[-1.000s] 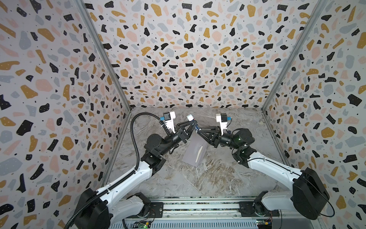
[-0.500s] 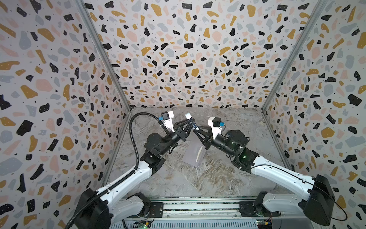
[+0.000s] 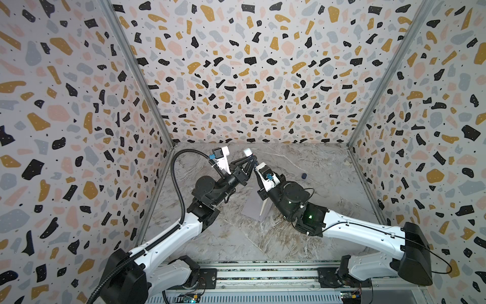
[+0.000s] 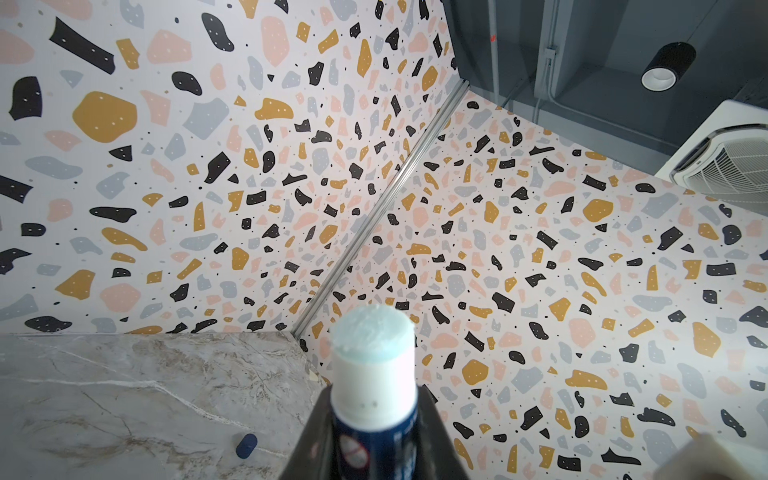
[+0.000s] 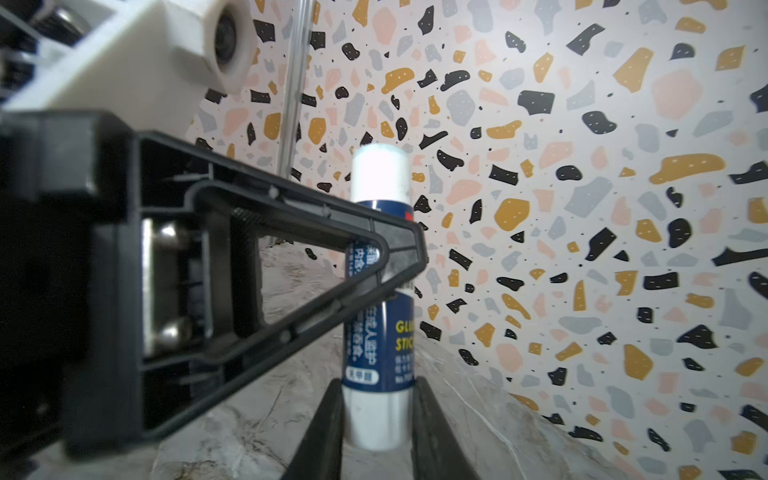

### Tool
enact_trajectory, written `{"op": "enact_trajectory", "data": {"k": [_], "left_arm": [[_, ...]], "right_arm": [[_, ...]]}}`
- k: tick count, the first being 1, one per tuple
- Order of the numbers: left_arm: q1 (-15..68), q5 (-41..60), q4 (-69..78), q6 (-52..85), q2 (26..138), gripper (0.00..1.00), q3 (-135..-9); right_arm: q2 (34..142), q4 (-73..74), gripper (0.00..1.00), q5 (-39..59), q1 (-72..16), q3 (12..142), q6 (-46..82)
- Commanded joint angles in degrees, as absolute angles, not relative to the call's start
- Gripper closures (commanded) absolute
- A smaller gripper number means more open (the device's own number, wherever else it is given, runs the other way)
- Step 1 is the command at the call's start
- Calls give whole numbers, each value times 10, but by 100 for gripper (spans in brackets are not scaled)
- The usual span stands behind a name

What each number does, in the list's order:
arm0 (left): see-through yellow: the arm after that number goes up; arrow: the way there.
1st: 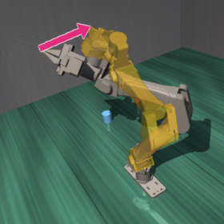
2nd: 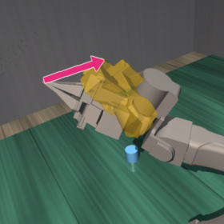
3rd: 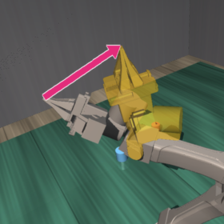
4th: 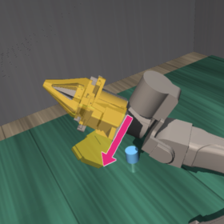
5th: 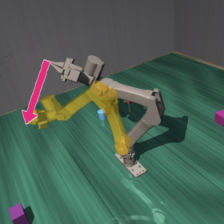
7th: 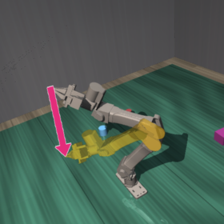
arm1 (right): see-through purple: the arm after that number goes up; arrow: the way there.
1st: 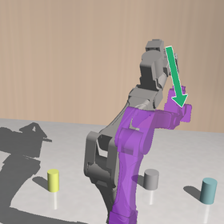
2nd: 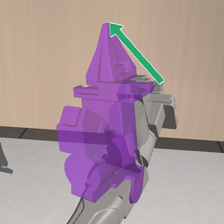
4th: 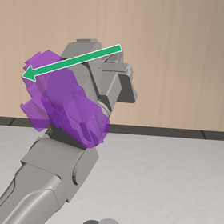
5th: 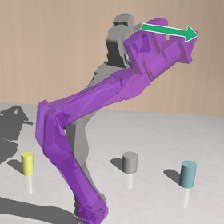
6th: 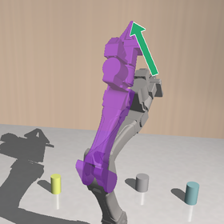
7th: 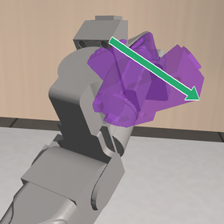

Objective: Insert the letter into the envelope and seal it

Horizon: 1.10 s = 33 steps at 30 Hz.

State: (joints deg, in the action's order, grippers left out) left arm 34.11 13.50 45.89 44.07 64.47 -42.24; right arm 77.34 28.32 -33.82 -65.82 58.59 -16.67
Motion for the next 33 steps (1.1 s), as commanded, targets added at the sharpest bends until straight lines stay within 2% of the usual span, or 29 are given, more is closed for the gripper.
{"op": "enact_trajectory", "data": {"k": [1, 7, 10, 13, 15, 19, 25, 28, 33], "left_arm": [[356, 186, 455, 433, 655, 100, -418], [356, 185, 452, 432, 656, 100, -418], [356, 184, 450, 429, 654, 100, -418], [356, 181, 443, 424, 650, 100, -419], [356, 175, 431, 415, 645, 100, -422], [355, 159, 394, 385, 633, 100, -430], [353, 149, 370, 365, 629, 100, -432], [352, 141, 353, 353, 628, 100, -435], [352, 116, 302, 320, 618, 100, -443]], "right_arm": [[797, 355, 92, -386, -695, 619, -280], [812, 376, 89, -402, -706, 618, -308], [802, 371, 84, -379, -705, 610, -290], [778, 330, 71, -328, -691, 605, -235], [754, 292, 57, -273, -671, 598, -184], [688, 267, 40, -148, -619, 558, -86], [608, 281, 29, -36, -541, 493, 34], [602, 240, 26, -42, -501, 491, 105], [653, 56, 21, -113, -446, 547, 254]]}}
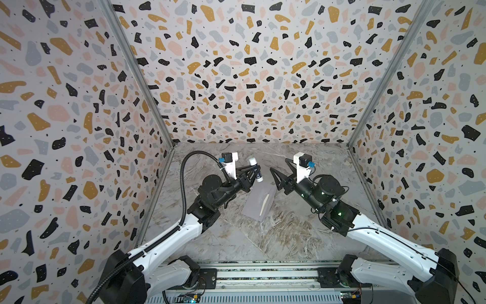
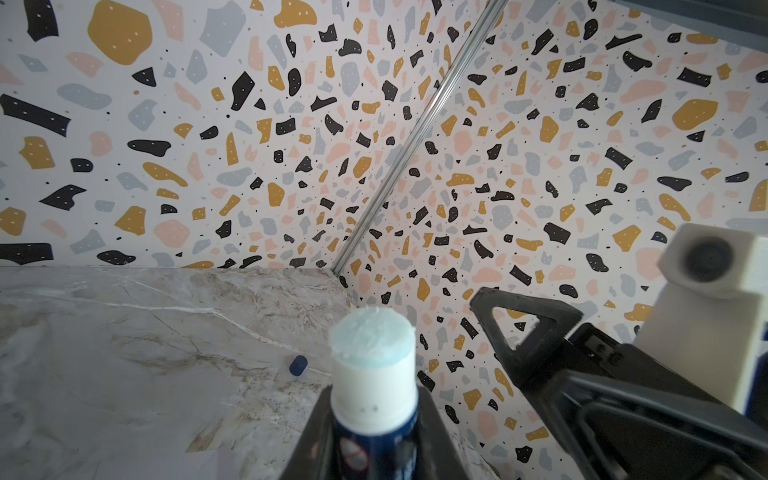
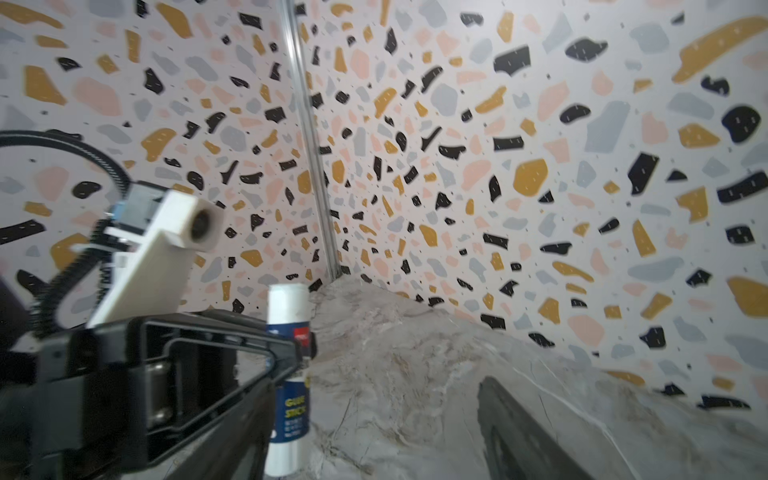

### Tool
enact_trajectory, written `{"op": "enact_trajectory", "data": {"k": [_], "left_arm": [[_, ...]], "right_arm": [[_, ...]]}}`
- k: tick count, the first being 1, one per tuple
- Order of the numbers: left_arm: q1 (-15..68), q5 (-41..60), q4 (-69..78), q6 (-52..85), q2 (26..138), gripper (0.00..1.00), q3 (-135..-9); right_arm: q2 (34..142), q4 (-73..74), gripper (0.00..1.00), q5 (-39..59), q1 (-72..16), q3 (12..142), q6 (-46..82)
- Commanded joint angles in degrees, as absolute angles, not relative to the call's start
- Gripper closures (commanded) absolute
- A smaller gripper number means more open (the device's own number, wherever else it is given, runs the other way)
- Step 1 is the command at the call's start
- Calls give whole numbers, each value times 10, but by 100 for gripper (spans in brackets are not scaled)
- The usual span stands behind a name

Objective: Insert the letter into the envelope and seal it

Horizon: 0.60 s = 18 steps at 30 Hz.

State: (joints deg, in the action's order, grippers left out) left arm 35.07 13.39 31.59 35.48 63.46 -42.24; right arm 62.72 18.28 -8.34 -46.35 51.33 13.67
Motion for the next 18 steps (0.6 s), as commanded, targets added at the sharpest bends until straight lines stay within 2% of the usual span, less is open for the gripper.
{"op": "enact_trajectory", "data": {"k": [1, 4, 10, 18], "left_arm": [[352, 110, 292, 314, 614, 100, -445], [352, 98, 272, 300, 606, 100, -446], [352, 90, 249, 289, 597, 100, -443], [350, 86, 241, 285, 593, 100, -436]], "right_arm": [[668, 36, 20, -121, -443, 550, 266], [710, 13, 16, -113, -433, 546, 308], [808, -25, 16, -94, -416, 552, 397], [924, -46, 27, -77, -405, 573, 456]]}}
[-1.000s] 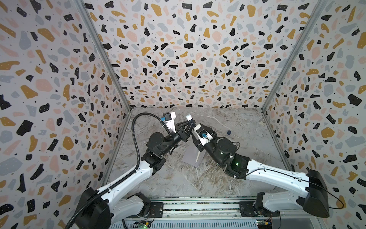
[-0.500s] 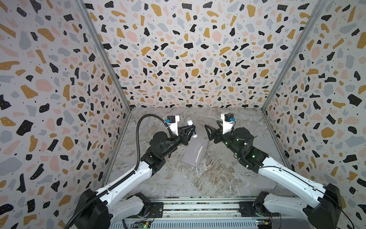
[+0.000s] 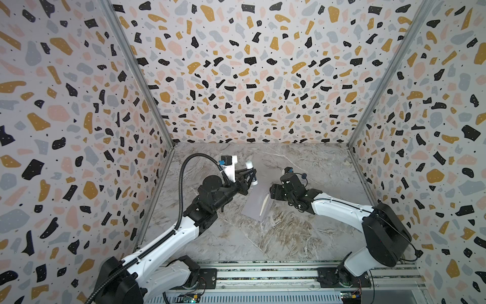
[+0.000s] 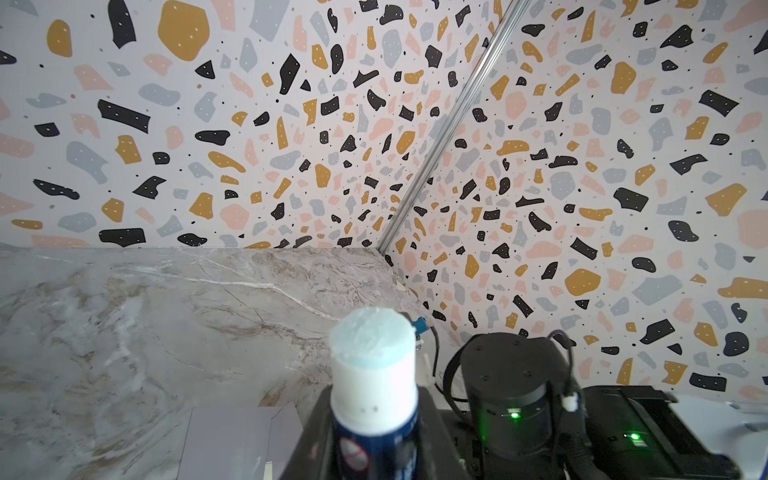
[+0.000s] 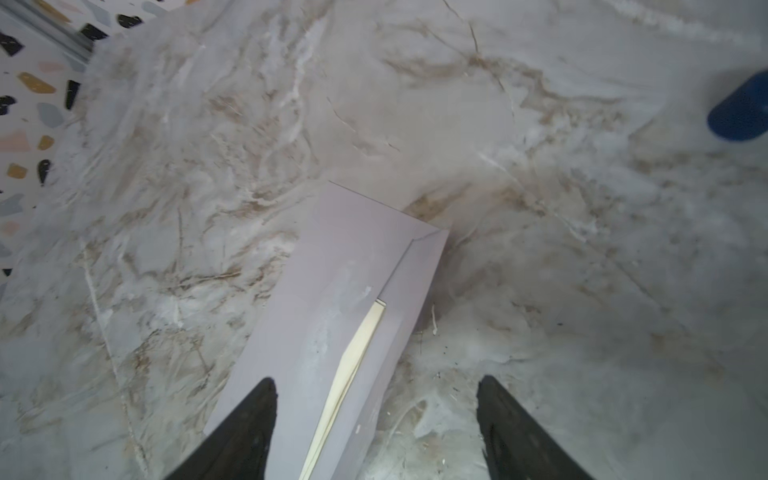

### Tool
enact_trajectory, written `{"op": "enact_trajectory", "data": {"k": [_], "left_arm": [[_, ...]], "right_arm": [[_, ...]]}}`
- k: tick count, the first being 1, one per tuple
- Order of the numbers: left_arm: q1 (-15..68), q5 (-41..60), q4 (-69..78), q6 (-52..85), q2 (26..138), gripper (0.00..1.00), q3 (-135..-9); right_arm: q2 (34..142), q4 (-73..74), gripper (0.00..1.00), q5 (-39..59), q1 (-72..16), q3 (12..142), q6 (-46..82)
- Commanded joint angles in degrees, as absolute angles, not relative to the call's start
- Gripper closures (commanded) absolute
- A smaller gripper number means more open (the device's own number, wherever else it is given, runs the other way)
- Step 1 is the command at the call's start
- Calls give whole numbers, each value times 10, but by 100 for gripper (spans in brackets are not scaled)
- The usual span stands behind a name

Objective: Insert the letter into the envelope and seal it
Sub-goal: 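Lower the open right gripper toward the lavender envelope on the table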

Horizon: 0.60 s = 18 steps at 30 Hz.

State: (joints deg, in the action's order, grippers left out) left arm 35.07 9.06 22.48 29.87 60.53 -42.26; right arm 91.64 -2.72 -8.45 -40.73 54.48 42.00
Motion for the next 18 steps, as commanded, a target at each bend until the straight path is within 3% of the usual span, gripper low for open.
{"op": "enact_trajectory", "data": {"k": [1, 8, 15, 18], "left_arm": [[350, 87, 240, 285, 593, 100, -435], [349, 85, 235, 281, 590, 100, -434], [348, 59, 209, 272, 594, 100, -429], [349, 48, 196, 264, 597, 100, -428]], "right_arm": [[935, -43, 30, -72, -405, 575, 460], [979, -34, 62, -38, -403, 586, 459], [954, -36, 96, 10, -371, 562, 389], [929, -44, 100, 58, -344, 549, 340]]}}
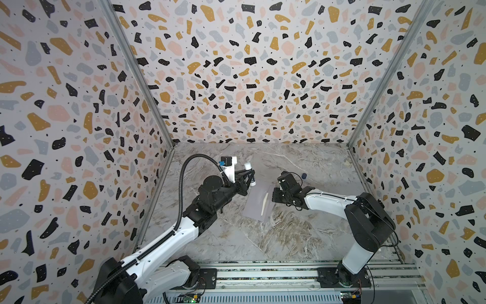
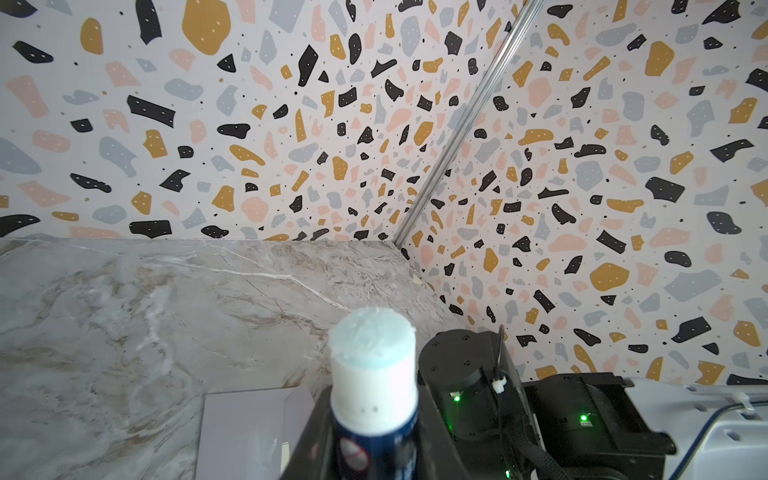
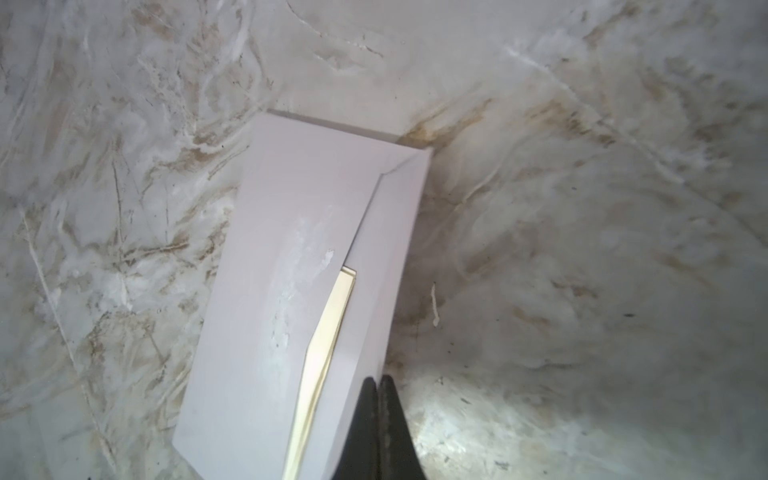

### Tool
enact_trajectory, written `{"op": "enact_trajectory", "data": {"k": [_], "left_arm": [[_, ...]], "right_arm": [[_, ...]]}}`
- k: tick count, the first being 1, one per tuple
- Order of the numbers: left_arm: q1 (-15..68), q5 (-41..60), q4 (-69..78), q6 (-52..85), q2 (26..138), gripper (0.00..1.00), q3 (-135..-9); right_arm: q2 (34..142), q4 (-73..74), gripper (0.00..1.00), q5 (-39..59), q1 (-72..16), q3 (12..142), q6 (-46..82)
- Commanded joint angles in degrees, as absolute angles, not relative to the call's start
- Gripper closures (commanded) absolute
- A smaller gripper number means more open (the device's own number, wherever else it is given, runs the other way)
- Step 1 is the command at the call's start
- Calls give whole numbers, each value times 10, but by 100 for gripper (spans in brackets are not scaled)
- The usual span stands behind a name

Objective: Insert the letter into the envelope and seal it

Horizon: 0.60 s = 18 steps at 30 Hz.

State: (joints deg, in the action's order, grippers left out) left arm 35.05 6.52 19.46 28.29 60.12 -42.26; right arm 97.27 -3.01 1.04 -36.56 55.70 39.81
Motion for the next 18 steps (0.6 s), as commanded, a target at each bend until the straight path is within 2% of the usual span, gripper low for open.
{"op": "enact_trajectory", "data": {"k": [1, 11, 16, 18], "left_arm": [[348, 46, 193, 262, 598, 100, -427], [376, 37, 211, 276, 644, 100, -400], [391, 39, 242, 292, 684, 100, -383], [394, 41, 258, 298, 699, 100, -377]], "right_arm": [[922, -52, 100, 72, -336, 546, 321], [906, -219, 99, 120, -281, 585, 158], [921, -207, 83, 167, -272, 599, 154], [921, -193, 72, 199, -269, 605, 156]]}}
